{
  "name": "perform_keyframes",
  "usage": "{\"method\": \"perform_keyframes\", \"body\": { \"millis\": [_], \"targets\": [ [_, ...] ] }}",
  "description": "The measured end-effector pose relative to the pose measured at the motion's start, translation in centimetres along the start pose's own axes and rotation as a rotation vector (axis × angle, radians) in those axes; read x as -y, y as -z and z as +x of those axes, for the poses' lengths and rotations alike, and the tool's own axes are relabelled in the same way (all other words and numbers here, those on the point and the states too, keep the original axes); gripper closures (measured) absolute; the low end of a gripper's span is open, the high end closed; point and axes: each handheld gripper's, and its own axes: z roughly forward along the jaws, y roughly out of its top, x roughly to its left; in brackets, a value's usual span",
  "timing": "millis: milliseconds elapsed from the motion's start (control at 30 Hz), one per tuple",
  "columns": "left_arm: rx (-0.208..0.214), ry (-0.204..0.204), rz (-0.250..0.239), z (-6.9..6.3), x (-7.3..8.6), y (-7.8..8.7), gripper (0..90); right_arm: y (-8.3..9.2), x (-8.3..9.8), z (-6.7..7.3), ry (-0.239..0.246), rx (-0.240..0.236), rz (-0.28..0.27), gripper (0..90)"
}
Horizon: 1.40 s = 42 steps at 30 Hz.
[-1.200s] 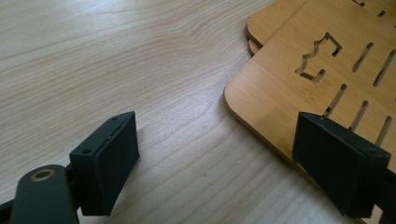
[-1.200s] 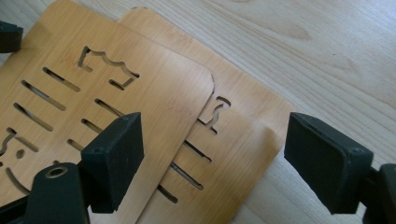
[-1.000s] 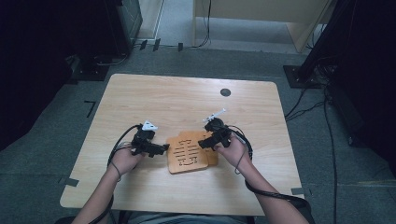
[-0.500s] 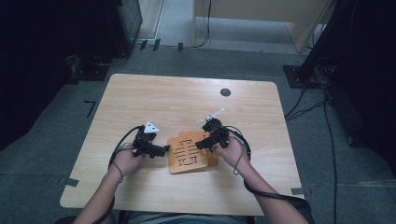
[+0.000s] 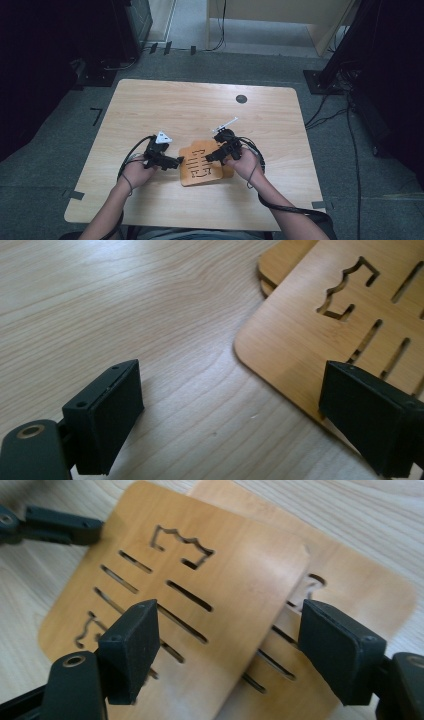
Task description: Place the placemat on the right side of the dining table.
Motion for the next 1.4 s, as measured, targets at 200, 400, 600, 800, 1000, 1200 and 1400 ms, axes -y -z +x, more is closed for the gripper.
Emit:
{"method": "perform_keyframes", "body": {
  "millis": [200, 400, 600, 800, 1000, 1200, 1400],
  "targets": [
    [0.013, -0.005, -0.004, 0.0, 0.1, 0.0, 9.6, -0.5, -0.1, 0.5, 0.009, 0.011, 0.019, 26.7],
    [0.015, -0.006, -0.008, 0.0, 0.1, 0.0, 9.6, -0.9, 0.0, 0.4, 0.006, 0.037, 0.038, 27.8],
    [0.015, -0.004, -0.014, -0.1, 0.1, 0.0, 9.6, -0.8, -0.1, 0.3, -0.011, 0.001, 0.039, 29.4],
    [0.026, 0.001, -0.021, -0.2, 0.2, 0.0, 9.6, 0.1, -0.5, 0.6, -0.012, -0.016, 0.023, 29.8],
    [0.042, 0.019, -0.026, -0.1, 0.1, 0.0, 9.5, 1.6, -1.0, 0.9, -0.036, -0.067, -0.003, 30.5],
    [0.050, 0.029, -0.024, -0.1, 0.0, -0.1, 9.5, 2.9, -1.5, 1.2, -0.066, -0.099, 0.003, 31.4],
    [0.064, 0.030, -0.025, -0.5, -0.2, -0.3, 9.6, 4.7, -2.2, 1.6, -0.097, -0.146, -0.008, 33.5]
  ]
}}
